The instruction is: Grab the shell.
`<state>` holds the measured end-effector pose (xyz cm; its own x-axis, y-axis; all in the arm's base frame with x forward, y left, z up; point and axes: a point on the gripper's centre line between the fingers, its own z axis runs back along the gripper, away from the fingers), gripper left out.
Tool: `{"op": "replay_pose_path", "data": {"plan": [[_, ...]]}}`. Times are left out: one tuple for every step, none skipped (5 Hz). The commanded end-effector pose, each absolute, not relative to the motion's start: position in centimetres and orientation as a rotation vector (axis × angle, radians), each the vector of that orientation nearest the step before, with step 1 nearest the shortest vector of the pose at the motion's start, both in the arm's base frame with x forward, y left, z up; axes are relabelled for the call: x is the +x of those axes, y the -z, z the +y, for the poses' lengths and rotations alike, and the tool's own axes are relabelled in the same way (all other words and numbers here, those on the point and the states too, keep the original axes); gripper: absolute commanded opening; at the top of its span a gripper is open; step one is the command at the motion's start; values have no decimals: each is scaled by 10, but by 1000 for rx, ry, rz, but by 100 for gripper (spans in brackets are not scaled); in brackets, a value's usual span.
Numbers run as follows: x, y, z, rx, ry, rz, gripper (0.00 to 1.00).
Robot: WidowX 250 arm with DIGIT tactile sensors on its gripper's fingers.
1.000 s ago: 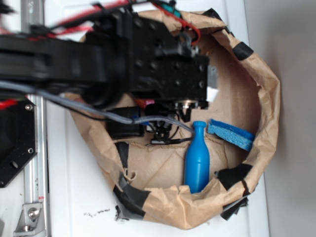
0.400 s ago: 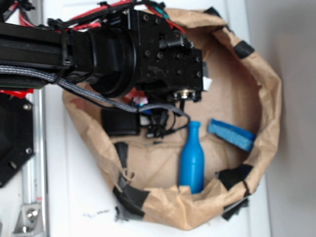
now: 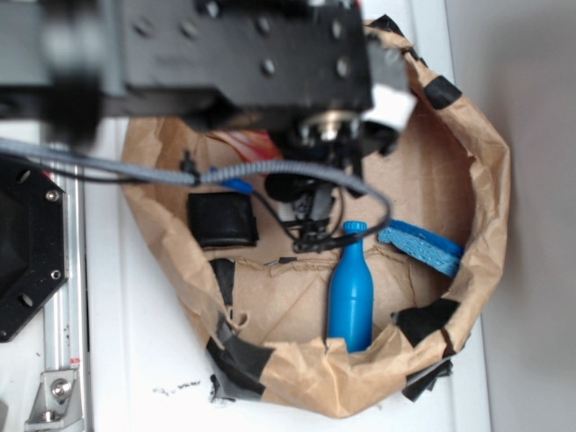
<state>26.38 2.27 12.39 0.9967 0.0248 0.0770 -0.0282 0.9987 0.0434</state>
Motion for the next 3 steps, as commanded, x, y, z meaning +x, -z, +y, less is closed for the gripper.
{"op": "replay_pose_path", "data": {"plan": [[268, -152, 20, 16, -118, -192, 0], [273, -146, 19, -2, -182, -222, 0], [278, -142, 20, -6, -171, -222, 0]]}}
